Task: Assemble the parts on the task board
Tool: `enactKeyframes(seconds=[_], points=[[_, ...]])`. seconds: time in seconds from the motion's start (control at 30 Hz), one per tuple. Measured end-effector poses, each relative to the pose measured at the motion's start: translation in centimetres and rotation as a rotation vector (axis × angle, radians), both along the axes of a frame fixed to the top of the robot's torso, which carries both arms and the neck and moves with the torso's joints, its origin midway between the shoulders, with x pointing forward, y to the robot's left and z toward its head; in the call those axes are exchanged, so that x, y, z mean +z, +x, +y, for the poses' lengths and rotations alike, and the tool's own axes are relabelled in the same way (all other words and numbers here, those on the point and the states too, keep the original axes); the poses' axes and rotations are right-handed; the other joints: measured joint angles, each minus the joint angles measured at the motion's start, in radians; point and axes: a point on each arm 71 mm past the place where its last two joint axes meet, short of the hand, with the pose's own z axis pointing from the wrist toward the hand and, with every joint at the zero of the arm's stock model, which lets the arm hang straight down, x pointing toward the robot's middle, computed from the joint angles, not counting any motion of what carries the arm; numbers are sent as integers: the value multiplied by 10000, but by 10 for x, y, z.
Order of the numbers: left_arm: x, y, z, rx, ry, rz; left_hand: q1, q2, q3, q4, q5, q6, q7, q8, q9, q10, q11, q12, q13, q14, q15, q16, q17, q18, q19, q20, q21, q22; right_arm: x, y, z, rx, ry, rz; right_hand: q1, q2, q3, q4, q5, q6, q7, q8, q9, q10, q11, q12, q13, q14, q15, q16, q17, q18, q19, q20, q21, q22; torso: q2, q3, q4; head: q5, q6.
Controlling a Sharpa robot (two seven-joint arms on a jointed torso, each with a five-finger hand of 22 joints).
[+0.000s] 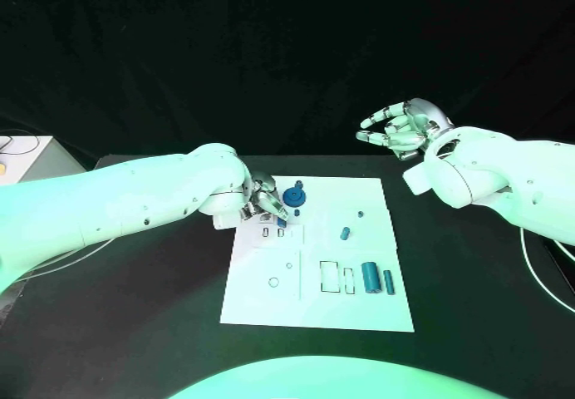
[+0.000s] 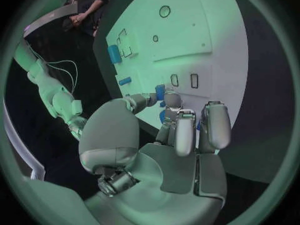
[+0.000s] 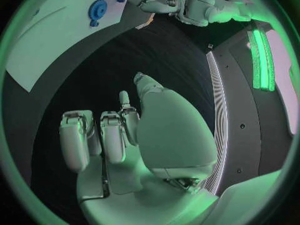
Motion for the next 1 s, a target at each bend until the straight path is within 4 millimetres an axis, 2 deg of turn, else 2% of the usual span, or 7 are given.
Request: enactKeyframes(seconds=[0.27,0.53,0.57,1.0], points=[[-1,1,-3,-94,312,-547,-39,-38,0,0,0,35,-34,-5,6,50,-20,0,-1,0,0,0,0,0,0,0,0,2,0,1,-4,-85,-26,0,0,0,0,0,0,-36,-36,0,0,0,0,0,-1,0,0,0,0,0,0,0,0,2,3,-1,0,47,-36],[-4,-1,-7,-255,489,-782,-39,-39,0,0,0,35,-35,-38,25,51,-18,0,-3,0,1,0,0,0,0,0,0,20,-1,1,-5,-118,-41,4,0,0,-1,0,1,-36,-36,0,0,0,0,0,-1,0,0,0,0,1,0,0,-41,7,15,-1,-26,73,-77],[-4,-1,-7,-277,514,-798,-58,-57,0,0,0,35,-35,-62,670,51,-18,0,-7,-1,1,0,0,0,0,0,-1,20,-1,1,-5,-119,-42,6,0,0,-1,0,1,-36,-36,0,0,0,-1,0,-1,0,0,0,0,1,0,0,-40,7,16,3,-27,73,-80],[-7,-3,-7,-551,812,-798,-98,-97,0,0,41,38,-38,-65,732,66,-1,-1,-83,-1,1,-1,0,0,-1,-1,-1,13,-1,1,-5,-112,-52,26,1,0,-1,0,-36,-58,-14,0,0,0,-1,0,-1,0,0,0,8,0,0,0,-40,5,22,7,-32,62,-145]])
